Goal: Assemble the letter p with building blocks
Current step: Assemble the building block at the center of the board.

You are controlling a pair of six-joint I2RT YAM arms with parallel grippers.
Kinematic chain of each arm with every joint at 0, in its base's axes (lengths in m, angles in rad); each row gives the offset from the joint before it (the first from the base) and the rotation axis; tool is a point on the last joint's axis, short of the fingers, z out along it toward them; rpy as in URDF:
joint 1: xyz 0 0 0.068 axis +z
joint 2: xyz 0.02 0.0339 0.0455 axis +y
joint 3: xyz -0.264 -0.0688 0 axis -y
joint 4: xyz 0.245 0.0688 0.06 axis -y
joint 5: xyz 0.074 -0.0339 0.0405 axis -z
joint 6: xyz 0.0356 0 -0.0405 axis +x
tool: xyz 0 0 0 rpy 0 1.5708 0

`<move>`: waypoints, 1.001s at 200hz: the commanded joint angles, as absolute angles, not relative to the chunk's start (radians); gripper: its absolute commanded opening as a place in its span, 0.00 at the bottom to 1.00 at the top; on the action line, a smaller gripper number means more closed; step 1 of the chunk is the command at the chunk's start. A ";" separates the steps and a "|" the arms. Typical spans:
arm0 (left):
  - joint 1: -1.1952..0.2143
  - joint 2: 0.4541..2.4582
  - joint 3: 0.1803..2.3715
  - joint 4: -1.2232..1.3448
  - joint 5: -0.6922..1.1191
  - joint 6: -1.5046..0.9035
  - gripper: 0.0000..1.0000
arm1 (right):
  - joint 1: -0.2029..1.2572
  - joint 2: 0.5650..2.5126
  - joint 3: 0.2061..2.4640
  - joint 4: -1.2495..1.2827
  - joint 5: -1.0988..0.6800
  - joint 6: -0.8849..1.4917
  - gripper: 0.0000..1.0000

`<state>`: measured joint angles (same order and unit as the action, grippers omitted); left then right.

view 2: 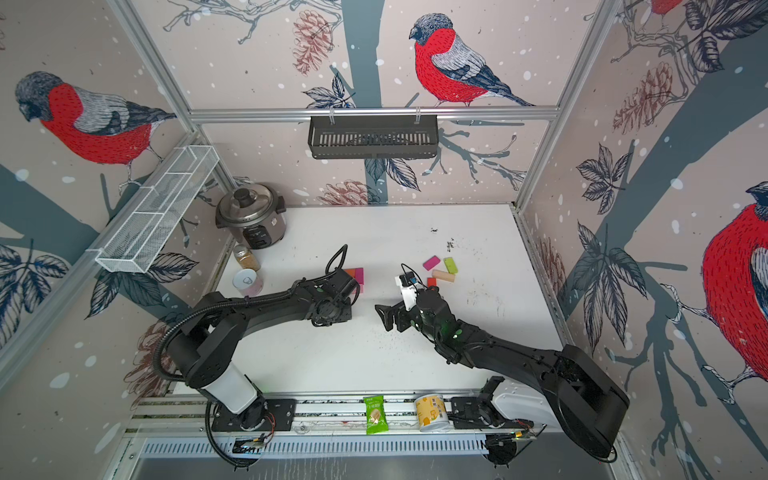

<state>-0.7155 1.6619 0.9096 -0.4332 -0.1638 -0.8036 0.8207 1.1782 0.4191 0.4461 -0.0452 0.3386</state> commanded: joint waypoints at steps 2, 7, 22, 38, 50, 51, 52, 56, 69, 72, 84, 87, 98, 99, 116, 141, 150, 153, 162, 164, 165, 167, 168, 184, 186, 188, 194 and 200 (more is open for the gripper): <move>-0.713 1.667 0.913 -0.446 -0.181 -0.804 0.26 | 0.824 1.181 0.428 0.454 -0.031 0.331 1.00; -0.713 1.666 0.914 -0.446 -0.181 -0.804 0.25 | 0.825 1.180 0.428 0.453 -0.031 0.331 1.00; -0.713 1.668 0.914 -0.446 -0.183 -0.804 0.26 | 0.826 1.181 0.429 0.453 -0.029 0.329 1.00; -0.713 1.669 0.918 -0.446 -0.184 -0.803 0.26 | 0.827 1.180 0.430 0.451 -0.028 0.328 1.00; -0.713 1.672 0.920 -0.448 -0.184 -0.802 0.27 | 0.828 1.182 0.430 0.452 -0.026 0.328 1.00; -0.713 1.672 0.920 -0.448 -0.185 -0.802 0.27 | 0.828 1.182 0.430 0.451 -0.026 0.328 1.00; -0.713 1.672 0.919 -0.448 -0.185 -0.802 0.27 | 0.828 1.183 0.430 0.452 -0.026 0.327 1.00; -0.713 1.672 0.920 -0.448 -0.184 -0.802 0.27 | 0.829 1.183 0.431 0.451 -0.027 0.327 1.00; -0.713 1.675 0.920 -0.448 -0.183 -0.802 0.27 | 0.830 1.183 0.431 0.450 -0.025 0.327 1.00; -0.713 1.675 0.920 -0.448 -0.183 -0.802 0.27 | 0.830 1.184 0.431 0.450 -0.025 0.326 1.00; -0.713 1.674 0.920 -0.448 -0.183 -0.803 0.27 | 0.831 1.185 0.431 0.449 -0.023 0.326 1.00; -0.713 1.675 0.920 -0.449 -0.183 -0.803 0.27 | 0.831 1.186 0.432 0.449 -0.023 0.326 1.00; -0.713 1.674 0.920 -0.448 -0.183 -0.802 0.28 | 0.832 1.184 0.433 0.449 -0.024 0.324 1.00; -0.713 1.675 0.920 -0.448 -0.183 -0.802 0.28 | 0.832 1.185 0.433 0.449 -0.023 0.325 1.00; -0.713 1.674 0.920 -0.450 -0.184 -0.804 0.28 | 0.833 1.186 0.433 0.449 -0.022 0.325 1.00; -0.713 1.672 0.920 -0.452 -0.187 -0.804 0.31 | 0.834 1.186 0.433 0.449 -0.020 0.322 1.00; -0.712 1.672 0.919 -0.452 -0.187 -0.804 0.32 | 0.834 1.185 0.433 0.448 -0.020 0.323 1.00; -0.713 1.671 0.919 -0.452 -0.187 -0.804 0.32 | 0.834 1.185 0.433 0.449 -0.020 0.323 1.00; -0.713 1.670 0.919 -0.453 -0.187 -0.804 0.35 | 0.834 1.186 0.433 0.449 -0.019 0.323 1.00; -0.713 1.670 0.918 -0.452 -0.187 -0.804 0.36 | 0.834 1.185 0.433 0.449 -0.019 0.323 1.00; -0.713 1.670 0.918 -0.452 -0.187 -0.804 0.36 | 0.834 1.185 0.433 0.449 -0.019 0.323 1.00; -0.713 1.669 0.918 -0.453 -0.187 -0.805 0.37 | 0.834 1.186 0.433 0.448 -0.018 0.323 1.00; -0.713 1.670 0.919 -0.453 -0.188 -0.805 0.37 | 0.834 1.186 0.433 0.448 -0.018 0.323 1.00; -0.713 1.668 0.918 -0.453 -0.186 -0.805 0.45 | 0.836 1.187 0.434 0.448 -0.018 0.322 1.00; -0.713 1.668 0.918 -0.453 -0.186 -0.805 0.46 | 0.836 1.186 0.434 0.448 -0.018 0.322 1.00; -0.714 1.668 0.918 -0.453 -0.186 -0.806 0.47 | 0.836 1.187 0.434 0.448 -0.018 0.322 1.00; -0.715 1.669 0.917 -0.451 -0.186 -0.805 0.49 | 0.835 1.186 0.434 0.448 -0.017 0.322 1.00; -0.714 1.667 0.916 -0.451 -0.185 -0.805 0.51 | 0.837 1.187 0.434 0.448 -0.017 0.321 1.00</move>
<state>-0.7151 1.6684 0.9165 -0.4347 -0.1658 -0.8040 0.8330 1.1851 0.4271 0.4450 -0.0265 0.3370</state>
